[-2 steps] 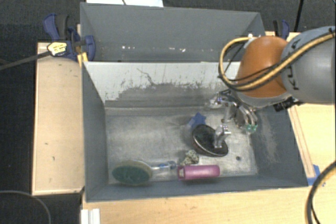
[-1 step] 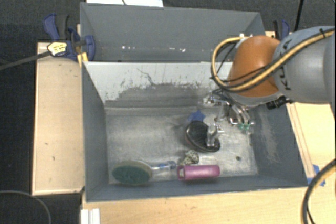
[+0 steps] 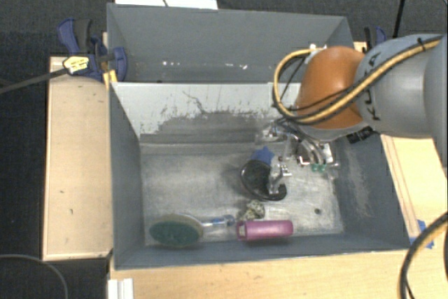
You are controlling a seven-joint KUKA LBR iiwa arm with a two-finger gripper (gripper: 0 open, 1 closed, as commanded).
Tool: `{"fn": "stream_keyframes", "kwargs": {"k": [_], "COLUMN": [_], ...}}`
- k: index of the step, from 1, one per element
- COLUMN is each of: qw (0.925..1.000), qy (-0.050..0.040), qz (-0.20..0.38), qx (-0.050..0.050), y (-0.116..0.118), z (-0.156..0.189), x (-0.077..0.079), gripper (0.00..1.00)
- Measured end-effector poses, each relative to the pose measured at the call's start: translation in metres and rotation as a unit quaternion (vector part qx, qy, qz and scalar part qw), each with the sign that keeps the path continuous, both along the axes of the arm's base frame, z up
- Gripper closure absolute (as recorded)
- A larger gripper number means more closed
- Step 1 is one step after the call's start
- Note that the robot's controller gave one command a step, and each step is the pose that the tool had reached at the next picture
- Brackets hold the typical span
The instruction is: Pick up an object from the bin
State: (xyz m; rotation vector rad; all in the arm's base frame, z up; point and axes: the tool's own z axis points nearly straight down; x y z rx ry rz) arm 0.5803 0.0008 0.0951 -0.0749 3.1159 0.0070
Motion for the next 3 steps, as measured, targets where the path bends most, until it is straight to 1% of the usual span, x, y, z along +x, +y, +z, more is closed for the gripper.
{"fn": "stream_keyframes", "kwargs": {"k": [1,2,3], "qw": [1.0000,0.9997,0.9992], "qy": [0.0052,0.0000,-0.0015], "qz": [0.004,0.024,0.040], "qx": [-0.001,0.001,0.001], "y": [0.0014,0.0053,0.0063], "z": [0.0005,0.0010,0.0010], "x": [-0.0016,0.0007,0.0011], "gripper": [1.00,1.00,1.00]}}
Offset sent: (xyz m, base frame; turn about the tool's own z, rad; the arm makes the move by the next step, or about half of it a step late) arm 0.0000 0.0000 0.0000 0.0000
